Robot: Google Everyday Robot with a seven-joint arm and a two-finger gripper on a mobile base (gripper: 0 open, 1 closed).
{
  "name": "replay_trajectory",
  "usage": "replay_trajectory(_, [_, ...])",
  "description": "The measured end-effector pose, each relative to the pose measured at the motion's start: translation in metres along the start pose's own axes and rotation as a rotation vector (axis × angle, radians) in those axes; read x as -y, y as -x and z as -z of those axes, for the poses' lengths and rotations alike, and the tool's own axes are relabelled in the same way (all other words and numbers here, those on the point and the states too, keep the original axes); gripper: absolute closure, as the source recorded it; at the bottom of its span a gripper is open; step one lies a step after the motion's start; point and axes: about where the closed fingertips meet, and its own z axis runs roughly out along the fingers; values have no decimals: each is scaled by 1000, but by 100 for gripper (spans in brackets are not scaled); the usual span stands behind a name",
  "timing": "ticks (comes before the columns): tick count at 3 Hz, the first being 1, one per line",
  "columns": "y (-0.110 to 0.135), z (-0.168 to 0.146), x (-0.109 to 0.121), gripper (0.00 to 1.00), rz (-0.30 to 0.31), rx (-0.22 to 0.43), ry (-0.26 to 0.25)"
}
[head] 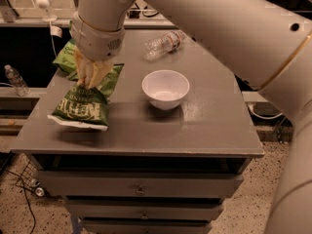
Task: Pick green jalapeno chip bag from white bowl and place on counter
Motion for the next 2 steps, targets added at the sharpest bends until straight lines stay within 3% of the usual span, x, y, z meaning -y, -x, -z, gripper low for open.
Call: replay_trajectory(2, [2,0,2,38,4,-1,-7])
